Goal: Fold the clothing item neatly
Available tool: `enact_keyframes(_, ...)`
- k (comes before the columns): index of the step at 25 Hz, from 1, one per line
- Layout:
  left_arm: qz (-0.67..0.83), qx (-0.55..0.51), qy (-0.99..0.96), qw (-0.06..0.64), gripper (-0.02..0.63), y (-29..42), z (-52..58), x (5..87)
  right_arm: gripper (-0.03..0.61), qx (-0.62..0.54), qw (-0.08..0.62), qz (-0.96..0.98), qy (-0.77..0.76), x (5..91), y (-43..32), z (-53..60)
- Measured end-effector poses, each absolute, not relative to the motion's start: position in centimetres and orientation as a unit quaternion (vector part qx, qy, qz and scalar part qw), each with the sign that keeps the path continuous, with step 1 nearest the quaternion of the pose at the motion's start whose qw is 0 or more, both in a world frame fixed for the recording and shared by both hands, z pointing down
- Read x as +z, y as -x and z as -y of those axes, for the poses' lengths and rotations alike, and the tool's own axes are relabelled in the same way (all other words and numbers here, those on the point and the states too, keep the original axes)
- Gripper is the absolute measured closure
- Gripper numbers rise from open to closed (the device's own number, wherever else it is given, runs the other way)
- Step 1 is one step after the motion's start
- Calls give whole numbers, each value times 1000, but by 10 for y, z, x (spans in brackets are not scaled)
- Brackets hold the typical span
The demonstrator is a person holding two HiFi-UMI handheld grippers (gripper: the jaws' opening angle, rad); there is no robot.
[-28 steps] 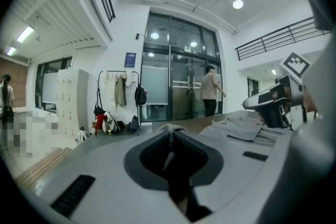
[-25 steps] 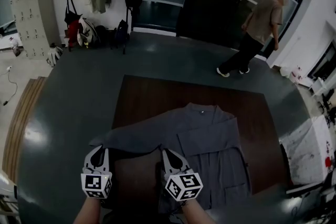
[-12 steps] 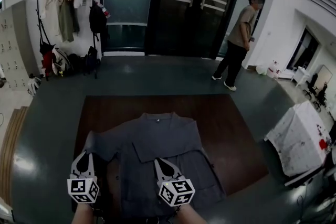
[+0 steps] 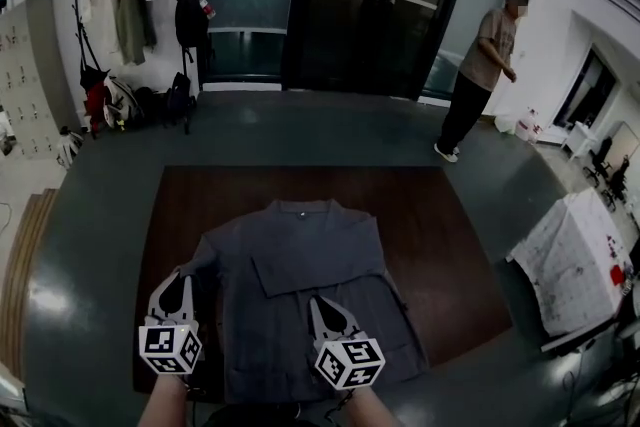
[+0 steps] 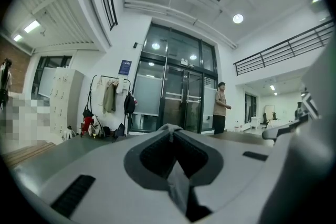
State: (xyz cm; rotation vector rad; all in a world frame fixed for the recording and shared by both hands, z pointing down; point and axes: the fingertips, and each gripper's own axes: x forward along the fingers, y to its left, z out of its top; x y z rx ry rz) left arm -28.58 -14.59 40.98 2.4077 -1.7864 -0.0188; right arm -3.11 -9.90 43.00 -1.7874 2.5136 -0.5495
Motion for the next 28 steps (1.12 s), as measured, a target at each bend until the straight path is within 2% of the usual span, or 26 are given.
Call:
enact_keyframes(7,584,-29,-808,76,584,265,166,394,591,-180,-8,-781,598,431,4,112)
enact_keyframes(16,601,-9,-799,34,584,161,197,386,591,-184,-6,-813,553,446,-67,154)
enact_keyframes(28,612,6,-790,42,584,-9,234,401,591,-227,-15,-826,515,460,-184,163)
